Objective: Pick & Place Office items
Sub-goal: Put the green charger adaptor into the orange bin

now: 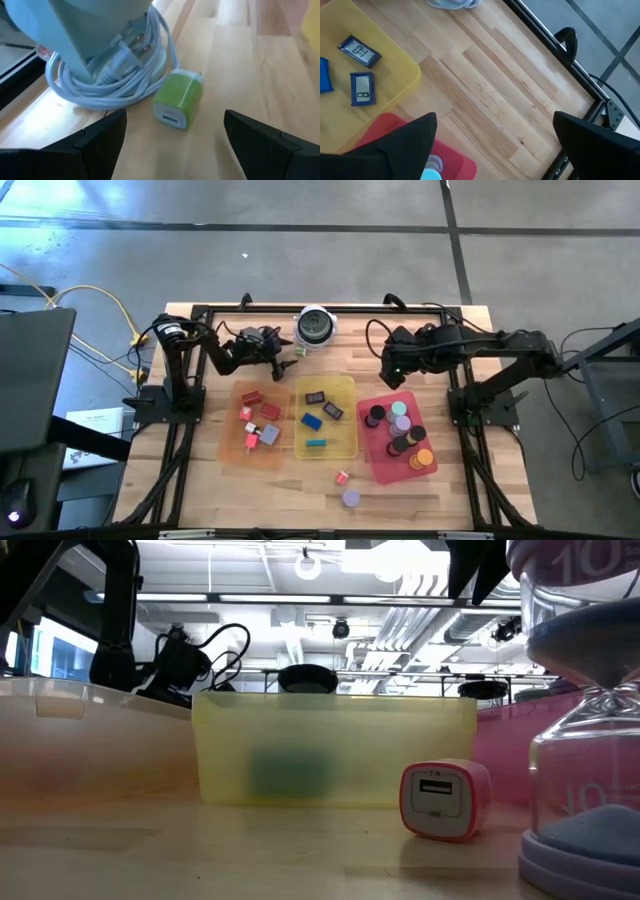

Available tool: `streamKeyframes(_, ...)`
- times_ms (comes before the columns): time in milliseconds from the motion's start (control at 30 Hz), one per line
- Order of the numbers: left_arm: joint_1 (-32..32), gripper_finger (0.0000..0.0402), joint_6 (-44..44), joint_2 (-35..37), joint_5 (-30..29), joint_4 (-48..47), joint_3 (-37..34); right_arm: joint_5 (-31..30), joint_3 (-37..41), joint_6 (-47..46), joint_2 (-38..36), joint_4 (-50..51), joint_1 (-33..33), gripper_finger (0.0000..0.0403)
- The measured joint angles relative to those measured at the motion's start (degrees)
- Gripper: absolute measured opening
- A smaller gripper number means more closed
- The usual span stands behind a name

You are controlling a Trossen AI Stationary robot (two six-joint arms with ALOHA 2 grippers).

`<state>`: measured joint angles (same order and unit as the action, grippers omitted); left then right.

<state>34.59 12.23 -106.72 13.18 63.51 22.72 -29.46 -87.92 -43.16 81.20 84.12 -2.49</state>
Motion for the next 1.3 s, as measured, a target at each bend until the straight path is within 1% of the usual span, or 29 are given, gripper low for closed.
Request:
streamKeyframes(100, 0.0, 0.0324, -0.1, 0.0, 1.1, 0.0, 0.6, 0.0, 0.0, 1.2, 0.0, -0.7, 0.1, 0.0389)
streamKeyframes(300, 0.0, 0.0320, -0.3, 0.0, 1.1, -0.8, 2.0, 0.5, 0.0, 1.5, 0.0, -1.2, 0.9, 0.0389)
streamKeyframes(500, 0.0, 0.0320, 0.5, 0.0, 1.7, -6.3, 4.2, 1.3, 0.0, 1.5, 0.0, -1.3, 1.5, 0.0389)
streamKeyframes(800, 0.0, 0.0320, 0.8, 0.0, 2.0, -7.0, 6.0, 1.4, 0.0, 2.9, 0.0, -2.7, 1.5, 0.0389)
streamKeyframes(900, -0.4, 0.0320, 1.1, 0.0, 2.6, -9.9, 6.5, 1.4, 0.0, 3.0, 0.0, -3.3, 1.5, 0.0389)
streamKeyframes(1133, -1.7, 0.0320, 2.1, -0.1, 1.5, -10.0, 7.6, 1.4, 0.0, 2.9, 0.0, -3.4, 1.5, 0.0389)
streamKeyframes(1300, -2.8, 0.0320, 4.2, -4.1, 1.7, -9.0, 10.3, 1.2, 0.0, 3.0, 0.0, -3.6, 1.5, 0.0389)
